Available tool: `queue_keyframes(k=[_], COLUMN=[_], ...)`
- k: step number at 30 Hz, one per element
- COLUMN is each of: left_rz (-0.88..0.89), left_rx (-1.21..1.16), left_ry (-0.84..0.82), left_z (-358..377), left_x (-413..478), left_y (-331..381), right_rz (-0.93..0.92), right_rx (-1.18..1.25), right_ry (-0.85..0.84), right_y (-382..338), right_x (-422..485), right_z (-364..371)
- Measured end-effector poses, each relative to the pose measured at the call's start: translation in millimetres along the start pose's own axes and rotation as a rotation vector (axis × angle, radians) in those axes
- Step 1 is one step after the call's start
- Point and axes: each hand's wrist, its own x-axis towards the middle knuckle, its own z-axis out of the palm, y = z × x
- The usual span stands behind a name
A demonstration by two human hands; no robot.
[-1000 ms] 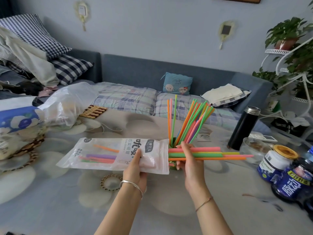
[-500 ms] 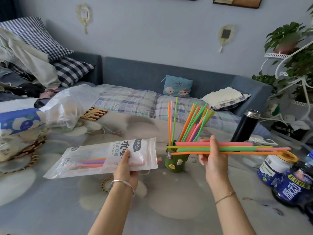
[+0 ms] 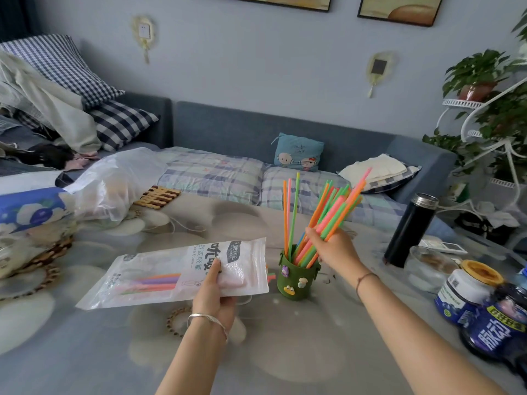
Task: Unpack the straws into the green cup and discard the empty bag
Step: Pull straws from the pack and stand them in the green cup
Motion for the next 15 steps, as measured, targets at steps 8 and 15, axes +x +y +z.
queue_keyframes(k=[8, 15], left_rz=[0.004, -0.011], left_rx=[-0.032, -0.048], left_ry=[-0.032, -0.021], left_z=[-1, -3], left_x=[4, 8], left_y=[6, 6], right_rz=[-0.059, 0.004], right_rx=[0.124, -0.143], right_ry=[0.193, -0.019], right_y=[-25, -30], right_x=[11, 20], right_z=[-9, -7])
